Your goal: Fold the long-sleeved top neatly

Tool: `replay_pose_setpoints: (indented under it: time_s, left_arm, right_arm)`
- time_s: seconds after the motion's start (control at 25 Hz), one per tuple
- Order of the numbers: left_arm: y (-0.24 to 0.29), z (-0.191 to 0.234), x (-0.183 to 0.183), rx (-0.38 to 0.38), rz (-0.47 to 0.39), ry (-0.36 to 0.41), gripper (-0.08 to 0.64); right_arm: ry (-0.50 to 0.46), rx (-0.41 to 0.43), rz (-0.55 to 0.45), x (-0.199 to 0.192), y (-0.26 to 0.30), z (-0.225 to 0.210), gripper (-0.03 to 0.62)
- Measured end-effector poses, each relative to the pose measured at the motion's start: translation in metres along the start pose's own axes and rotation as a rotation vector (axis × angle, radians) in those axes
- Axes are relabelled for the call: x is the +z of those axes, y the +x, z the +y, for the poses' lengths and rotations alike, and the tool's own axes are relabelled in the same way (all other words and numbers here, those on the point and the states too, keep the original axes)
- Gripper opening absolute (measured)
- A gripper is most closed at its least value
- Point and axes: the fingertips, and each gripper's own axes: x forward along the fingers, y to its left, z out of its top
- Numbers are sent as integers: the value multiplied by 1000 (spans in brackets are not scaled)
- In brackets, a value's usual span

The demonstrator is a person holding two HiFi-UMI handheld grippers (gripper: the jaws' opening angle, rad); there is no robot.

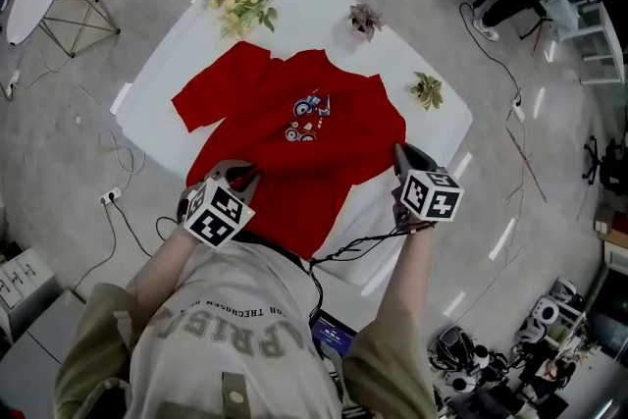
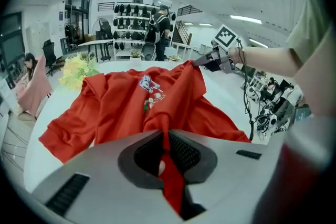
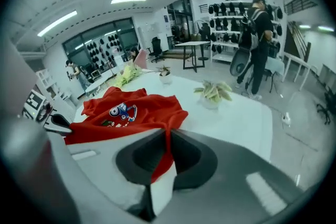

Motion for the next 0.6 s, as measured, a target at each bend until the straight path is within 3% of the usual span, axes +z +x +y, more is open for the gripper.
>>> replay_pose_setpoints:
  time_s: [0.16, 0.28, 0.36, 0.44, 0.52, 0.6]
  left_arm:
    - [-9, -2, 5, -3, -52, -128, 28]
    - [4, 5, -8, 34, 6, -193, 29]
    - [6, 11, -14, 63, 42, -210, 33]
    - [-3, 18, -14, 82, 37, -210, 106]
    - [-19, 28, -16, 108, 22, -221, 183]
    - [-35, 36, -20, 130, 13, -224, 213]
  right_arm:
    - [-124, -6, 88, 36, 20, 1, 31]
    - [-204, -72, 208, 33, 57, -1, 47]
    - [-238, -77, 238, 30, 71, 3, 175]
    - [-215, -12, 184, 37, 63, 13, 338]
    - [-152, 53, 105, 41, 38, 20, 342]
    - [-90, 92, 75, 27, 13, 20, 342]
